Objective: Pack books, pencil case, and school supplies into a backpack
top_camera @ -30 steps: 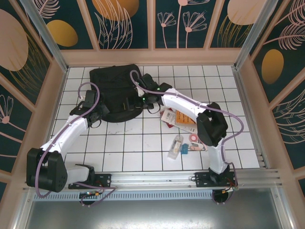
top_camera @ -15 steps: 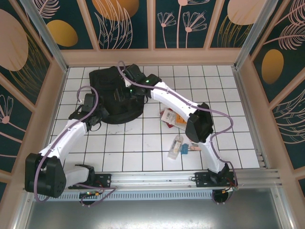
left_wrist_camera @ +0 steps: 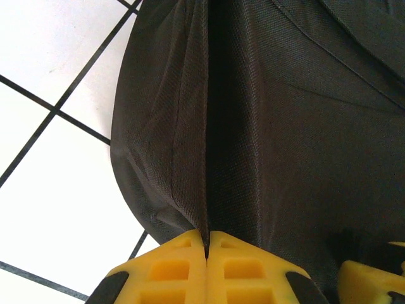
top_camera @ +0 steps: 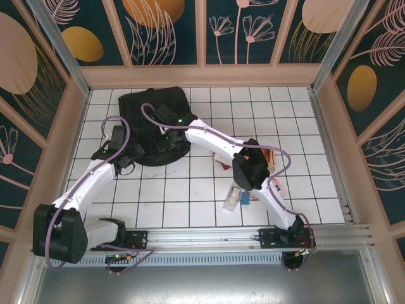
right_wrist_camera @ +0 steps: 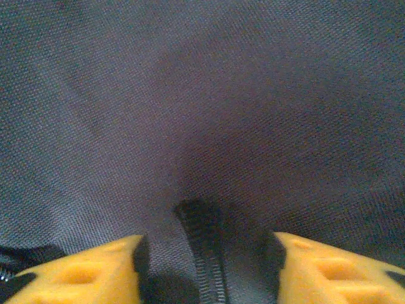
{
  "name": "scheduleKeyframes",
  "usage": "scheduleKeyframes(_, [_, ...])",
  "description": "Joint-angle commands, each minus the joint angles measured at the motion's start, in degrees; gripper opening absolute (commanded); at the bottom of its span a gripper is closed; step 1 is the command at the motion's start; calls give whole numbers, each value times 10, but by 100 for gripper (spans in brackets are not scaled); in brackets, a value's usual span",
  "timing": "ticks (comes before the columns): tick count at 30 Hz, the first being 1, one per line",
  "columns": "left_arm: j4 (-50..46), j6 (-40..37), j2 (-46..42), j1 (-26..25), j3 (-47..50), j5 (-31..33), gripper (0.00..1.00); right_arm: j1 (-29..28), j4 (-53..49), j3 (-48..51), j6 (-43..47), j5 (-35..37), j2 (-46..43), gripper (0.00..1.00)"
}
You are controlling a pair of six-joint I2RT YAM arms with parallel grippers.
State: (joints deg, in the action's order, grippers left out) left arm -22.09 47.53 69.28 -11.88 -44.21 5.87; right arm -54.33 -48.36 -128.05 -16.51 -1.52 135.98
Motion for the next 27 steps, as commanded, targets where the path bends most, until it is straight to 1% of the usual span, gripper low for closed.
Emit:
scheduleKeyframes(1, [26, 17, -14, 5, 11, -6, 0, -24, -53, -27, 28, 85, 32, 49])
scheduleKeyframes(5, [31, 25, -15, 5, 13, -13, 0, -39, -58, -27, 33, 112, 51, 43])
scheduleKeyframes(6, [31, 26, -14, 5, 14, -14, 0, -40, -59, -27, 32, 114, 55, 37])
scheduleKeyframes(9, [33, 29, -17, 5, 15, -16, 0, -40, -57, -26, 25, 131, 61, 10])
scheduleKeyframes(10, [33, 28, -18, 5, 16, -17, 0, -39, -55, -25, 24, 135, 57, 3])
scheduleKeyframes(11, [33, 28, -19, 5, 16, -15, 0, -39, -51, -23, 22, 139, 51, 0])
scheduleKeyframes(14, [27, 22, -20, 5, 16, -10, 0, -39, -21, 6, 18, 157, 6, 0])
scheduleKeyframes(17, [15, 12, -21, 5, 12, 6, 0, -33, 28, 70, 3, 170, -62, 0])
scheduleKeyframes(22, [2, 1, -21, 5, 13, 22, 0, -3, 133, 213, -43, 144, -180, 0])
scheduleKeyframes(25, [2, 0, -20, 5, 15, 23, 0, 16, 190, 286, -64, 127, -230, 0])
scheduleKeyframes(27, [0, -4, -20, 5, 13, 24, 0, 28, 212, 316, -71, 120, -246, 0])
